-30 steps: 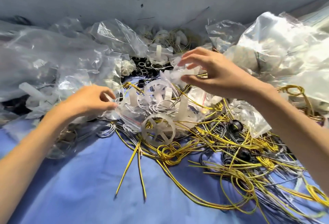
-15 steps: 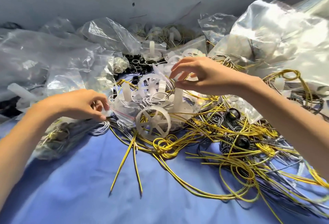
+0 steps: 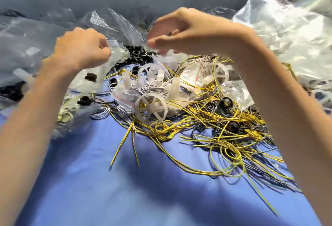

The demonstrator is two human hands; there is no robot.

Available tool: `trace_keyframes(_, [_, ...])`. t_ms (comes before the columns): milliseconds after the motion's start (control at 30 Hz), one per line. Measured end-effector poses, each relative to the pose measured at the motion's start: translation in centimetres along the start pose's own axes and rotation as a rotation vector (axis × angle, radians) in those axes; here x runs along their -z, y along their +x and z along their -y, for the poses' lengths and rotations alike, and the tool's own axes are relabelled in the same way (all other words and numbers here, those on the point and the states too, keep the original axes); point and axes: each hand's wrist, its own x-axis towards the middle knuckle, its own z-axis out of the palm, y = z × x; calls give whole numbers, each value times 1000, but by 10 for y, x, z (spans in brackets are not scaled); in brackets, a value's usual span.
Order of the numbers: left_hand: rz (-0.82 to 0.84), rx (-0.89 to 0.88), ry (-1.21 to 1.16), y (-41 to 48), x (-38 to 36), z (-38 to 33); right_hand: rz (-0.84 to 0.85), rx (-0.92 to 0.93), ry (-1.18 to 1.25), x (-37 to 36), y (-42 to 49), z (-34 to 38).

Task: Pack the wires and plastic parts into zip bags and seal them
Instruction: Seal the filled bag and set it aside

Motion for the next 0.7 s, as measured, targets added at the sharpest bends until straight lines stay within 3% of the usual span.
trace_keyframes(267, [-8, -73, -601, -9, 39, -41, -34, -161, 251, -38, 40, 27])
trace_keyframes(400, [14, -95, -711, -10, 34, -45, -209, -175, 415, -57, 47, 18])
trace_keyframes(500, [91, -128, -702, -12, 37, -48, -225, -215, 471, -60, 47, 6])
trace_keyframes(600, [136, -197, -547, -17, 43, -53, -176, -252, 465, -54, 43, -5])
trace_keyframes(700, [176, -217, -429, -20, 43, -58, -237, -271, 380, -46, 34, -15])
